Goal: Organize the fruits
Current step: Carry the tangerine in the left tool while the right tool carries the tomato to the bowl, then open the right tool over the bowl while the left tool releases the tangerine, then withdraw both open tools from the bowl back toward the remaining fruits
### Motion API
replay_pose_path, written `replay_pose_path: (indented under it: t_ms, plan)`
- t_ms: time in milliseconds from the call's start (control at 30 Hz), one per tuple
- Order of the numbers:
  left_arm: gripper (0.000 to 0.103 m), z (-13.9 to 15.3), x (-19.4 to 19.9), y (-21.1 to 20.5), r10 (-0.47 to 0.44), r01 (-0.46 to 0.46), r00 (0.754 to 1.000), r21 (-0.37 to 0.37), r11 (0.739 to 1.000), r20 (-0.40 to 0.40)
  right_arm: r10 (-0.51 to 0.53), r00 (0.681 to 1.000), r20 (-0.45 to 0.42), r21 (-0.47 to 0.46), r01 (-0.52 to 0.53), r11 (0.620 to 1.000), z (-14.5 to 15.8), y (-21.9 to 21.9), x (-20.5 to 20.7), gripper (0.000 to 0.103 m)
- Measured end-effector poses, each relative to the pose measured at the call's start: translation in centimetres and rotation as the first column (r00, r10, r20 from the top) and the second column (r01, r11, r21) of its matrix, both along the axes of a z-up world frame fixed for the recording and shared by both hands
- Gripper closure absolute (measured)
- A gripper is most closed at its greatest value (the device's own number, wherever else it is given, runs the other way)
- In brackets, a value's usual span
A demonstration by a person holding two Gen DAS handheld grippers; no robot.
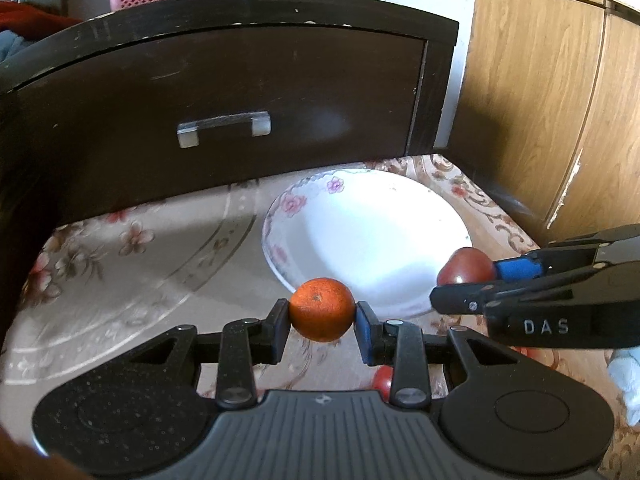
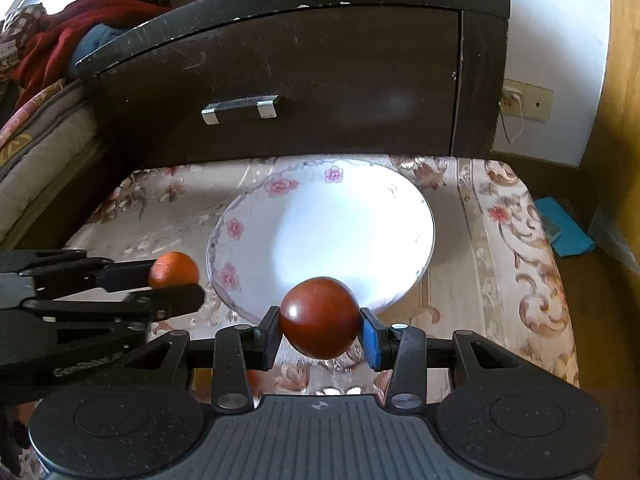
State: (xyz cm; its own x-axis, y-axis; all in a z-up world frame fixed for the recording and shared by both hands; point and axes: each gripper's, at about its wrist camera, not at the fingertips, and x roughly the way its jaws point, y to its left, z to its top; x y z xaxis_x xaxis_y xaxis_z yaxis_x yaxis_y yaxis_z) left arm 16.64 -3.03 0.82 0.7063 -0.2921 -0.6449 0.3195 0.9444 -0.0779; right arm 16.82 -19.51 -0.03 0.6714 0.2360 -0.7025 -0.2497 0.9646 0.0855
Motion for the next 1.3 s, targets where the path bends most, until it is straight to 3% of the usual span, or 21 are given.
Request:
replay_pose_path:
  t_ms: [733, 1300]
  plan:
    - [0.056, -0.6, 2.2, -1.3, -0.01, 0.01, 1.0, 0.027, 1.0, -0.001, 0.005, 0.999, 0.035, 0.006, -0.005, 1.0, -0.1, -0.2, 1.3, 0.066]
    - [0.055, 1.4, -0.2, 0.0, 0.018, -0.019, 1.0, 0.03, 0.999, 0.011, 0.006, 0.999, 0.047, 0.021, -0.007, 1.0, 1.2, -0.2, -1.3, 0.065]
